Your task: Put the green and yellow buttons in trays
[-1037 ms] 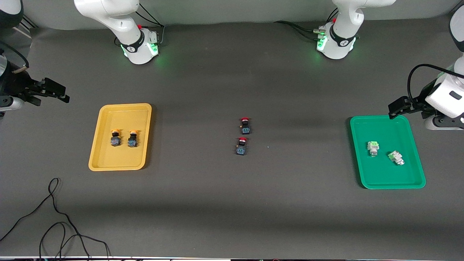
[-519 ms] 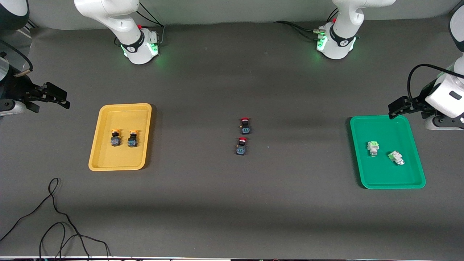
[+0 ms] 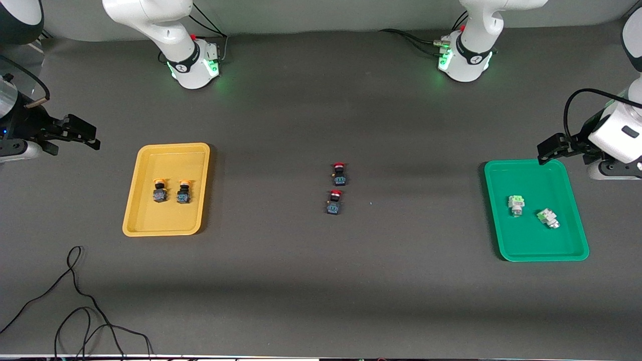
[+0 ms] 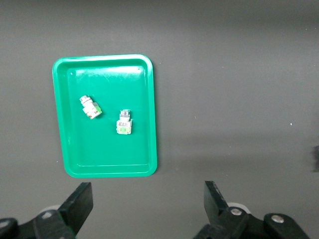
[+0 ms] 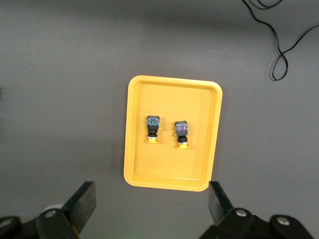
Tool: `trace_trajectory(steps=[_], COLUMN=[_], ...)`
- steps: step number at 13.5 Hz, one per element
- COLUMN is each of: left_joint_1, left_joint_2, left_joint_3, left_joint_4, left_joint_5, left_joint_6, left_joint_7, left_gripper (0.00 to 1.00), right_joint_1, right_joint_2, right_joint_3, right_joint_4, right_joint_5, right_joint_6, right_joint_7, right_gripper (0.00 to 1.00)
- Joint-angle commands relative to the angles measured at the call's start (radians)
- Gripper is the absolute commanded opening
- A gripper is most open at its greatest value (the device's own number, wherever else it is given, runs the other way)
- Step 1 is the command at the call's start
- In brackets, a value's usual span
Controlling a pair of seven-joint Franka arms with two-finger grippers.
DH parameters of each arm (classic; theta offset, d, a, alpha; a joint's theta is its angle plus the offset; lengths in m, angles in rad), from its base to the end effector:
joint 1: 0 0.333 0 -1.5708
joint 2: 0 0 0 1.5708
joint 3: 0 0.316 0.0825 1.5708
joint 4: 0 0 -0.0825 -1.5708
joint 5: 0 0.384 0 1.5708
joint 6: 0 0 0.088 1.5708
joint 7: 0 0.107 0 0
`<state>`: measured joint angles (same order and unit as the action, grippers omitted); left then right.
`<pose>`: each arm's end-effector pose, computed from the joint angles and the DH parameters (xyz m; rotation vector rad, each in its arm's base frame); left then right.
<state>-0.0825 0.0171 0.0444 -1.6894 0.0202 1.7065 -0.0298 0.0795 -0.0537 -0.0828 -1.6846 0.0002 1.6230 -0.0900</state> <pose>0.5672 -0.0199 0.5704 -3.1208 0.0172 -0.0011 0.5409 -0.0029 0.6045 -3.1336 -0.1361 0.0123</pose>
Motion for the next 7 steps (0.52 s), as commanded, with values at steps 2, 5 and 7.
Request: trace_trajectory(steps=[2, 5, 7], left_joint_1=[-0.010, -0.005, -0.010], left_joint_2=[-0.017, -0.026, -0.026], left_joint_3=[0.006, 0.008, 0.008], left_joint_4=[0.011, 0.005, 0.007], left_joint_5=[-0.005, -0.040, -0.037], left_joint_6=[-0.013, -0.013, -0.016], left_joint_7=[-0.007, -0.007, -0.009], left_gripper=[0.99, 0.99, 0.99], right_joint_1=[0.002, 0.003, 0.003], right_joint_2=[0.006, 0.006, 0.006], right_joint_3=[0.003, 0.002, 0.000], right_joint_4=[0.020, 0.014, 0.013], right_joint_5=[-0.022, -0.022, -0.020], right_joint_6=[-0.022, -0.022, -0.022], right_joint_7=[0.021, 0.022, 0.021], right_gripper=[1.00, 1.00, 1.00])
